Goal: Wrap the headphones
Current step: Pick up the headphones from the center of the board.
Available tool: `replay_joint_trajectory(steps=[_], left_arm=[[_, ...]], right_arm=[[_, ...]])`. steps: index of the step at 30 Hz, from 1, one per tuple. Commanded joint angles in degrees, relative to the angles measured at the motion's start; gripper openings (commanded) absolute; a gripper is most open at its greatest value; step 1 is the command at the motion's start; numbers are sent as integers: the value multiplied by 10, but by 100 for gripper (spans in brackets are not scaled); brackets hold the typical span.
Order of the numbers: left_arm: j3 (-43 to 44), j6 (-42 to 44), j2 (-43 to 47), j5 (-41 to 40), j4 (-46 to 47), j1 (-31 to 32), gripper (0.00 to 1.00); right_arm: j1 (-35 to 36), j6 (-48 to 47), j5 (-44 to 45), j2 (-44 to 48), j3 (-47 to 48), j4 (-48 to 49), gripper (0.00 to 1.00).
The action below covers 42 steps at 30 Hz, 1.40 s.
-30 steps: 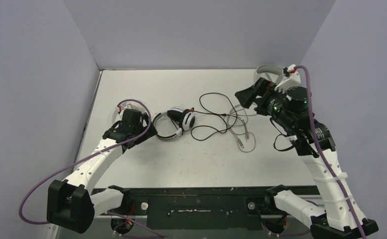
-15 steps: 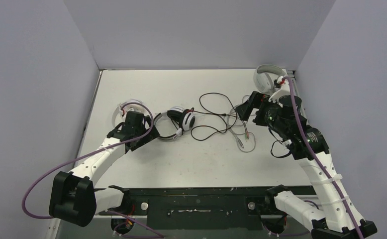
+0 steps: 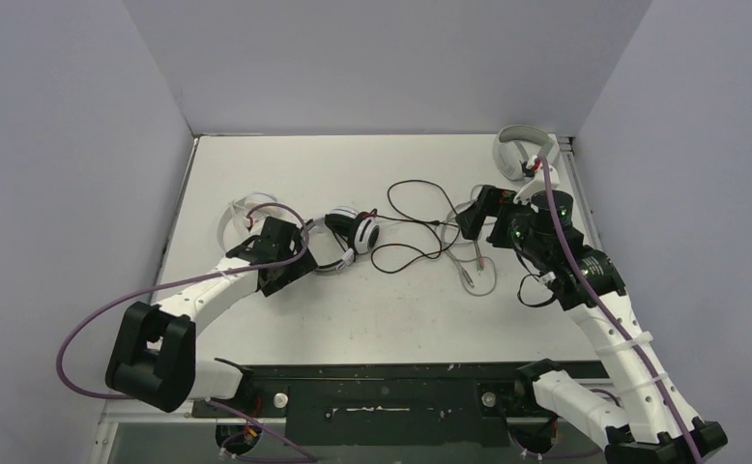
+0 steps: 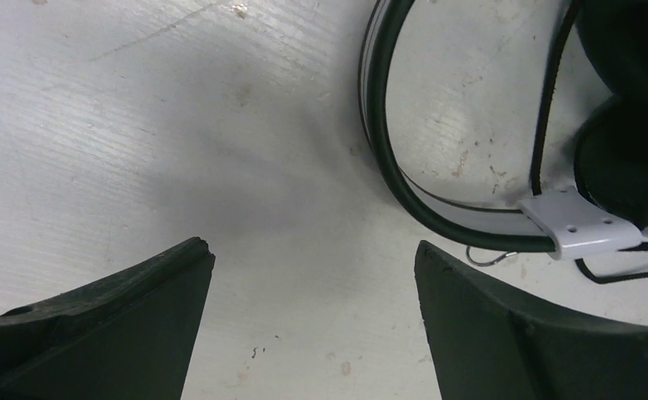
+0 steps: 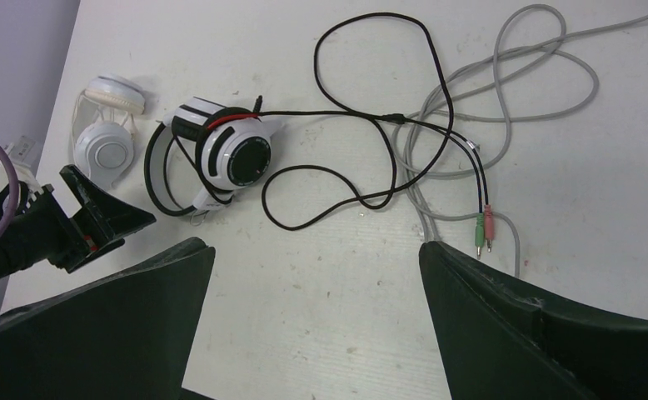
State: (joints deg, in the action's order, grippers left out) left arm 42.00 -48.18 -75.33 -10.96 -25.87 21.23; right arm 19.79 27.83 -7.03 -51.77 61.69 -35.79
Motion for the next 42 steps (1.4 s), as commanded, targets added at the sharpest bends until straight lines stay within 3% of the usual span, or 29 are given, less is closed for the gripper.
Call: replay_joint_trajectory(steps=[1,16,26,30,35,42], left_arm=[[41,-25,-28,-34,30,0,88],[96,-83,-123,-56,64,0,74],[170,-143,-217,-139,-22,22,48],[175,-156,-241,-146,-22,26,32],[177,-126,-253,-163,-6,25,0],[209,20,-187,-188,-38,24,0]], right_arm=[[-3,28,15,-13,-6,54,100],[-4,43,39,19,-44,105,100],[-4,36,52,17,-33,110,100],[-3,34,45,8,-37,120,99],[-3,18,24,-2,-45,138,100],[-2,-45,-25,2,-58,175,100]])
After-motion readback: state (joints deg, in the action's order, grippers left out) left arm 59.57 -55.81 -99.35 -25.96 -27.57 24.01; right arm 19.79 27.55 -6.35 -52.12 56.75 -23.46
